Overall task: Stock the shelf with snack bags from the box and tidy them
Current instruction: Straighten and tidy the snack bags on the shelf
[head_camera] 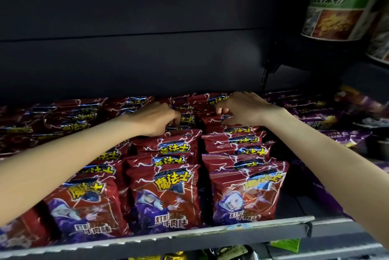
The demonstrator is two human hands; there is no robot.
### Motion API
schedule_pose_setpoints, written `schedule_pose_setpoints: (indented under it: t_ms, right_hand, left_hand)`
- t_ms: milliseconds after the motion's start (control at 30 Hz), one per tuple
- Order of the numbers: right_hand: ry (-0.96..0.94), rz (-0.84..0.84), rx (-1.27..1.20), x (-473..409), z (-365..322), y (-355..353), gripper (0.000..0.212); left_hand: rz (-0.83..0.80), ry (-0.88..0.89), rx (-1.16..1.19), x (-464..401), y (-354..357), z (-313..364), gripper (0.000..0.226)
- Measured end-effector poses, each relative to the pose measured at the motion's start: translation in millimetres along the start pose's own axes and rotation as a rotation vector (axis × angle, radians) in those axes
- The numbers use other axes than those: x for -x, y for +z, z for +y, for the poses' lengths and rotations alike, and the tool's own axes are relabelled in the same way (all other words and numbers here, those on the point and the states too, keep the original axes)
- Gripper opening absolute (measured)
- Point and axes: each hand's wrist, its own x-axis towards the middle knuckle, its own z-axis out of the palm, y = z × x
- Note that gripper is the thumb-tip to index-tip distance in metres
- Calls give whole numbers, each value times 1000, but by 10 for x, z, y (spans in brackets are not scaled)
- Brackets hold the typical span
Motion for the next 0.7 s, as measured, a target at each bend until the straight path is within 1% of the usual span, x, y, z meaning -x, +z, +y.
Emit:
schedule_pose_setpoints:
  t_ms: [67, 133, 200, 267, 333, 400, 467, 633, 700]
  right_hand:
    - [-5, 7, 4, 3, 1, -3, 32]
    - [2, 19, -5, 23, 8, 8, 31]
    - [12, 31, -33, 42, 27, 27, 31]
    - [18, 22, -52, 53, 37, 35, 31]
    - [18, 10, -71, 51, 29, 29, 33]
    - [18, 3, -54, 45, -2, 10, 36]
    - [14, 3, -9, 22, -34, -8, 38]
    - [-24, 17, 40, -68, -24, 0, 39]
    - [-28, 27, -22, -79, 17, 28, 35]
  left_hand:
    - [96, 29, 33, 4, -39, -18, 31]
    - [213, 33, 86, 12, -49, 1, 30]
    - [251, 22, 115, 25, -10, 48, 31]
    - [240, 13, 137, 44, 48, 94, 32]
    - [187, -9, 117, 68, 58, 115, 36]
    - [114, -32, 61, 79, 52, 128, 48]
    - [90, -38, 0, 81, 36, 143, 58]
    - [95, -50, -46, 27, 29, 169, 57]
    - [98, -62, 15, 17, 72, 138, 59]
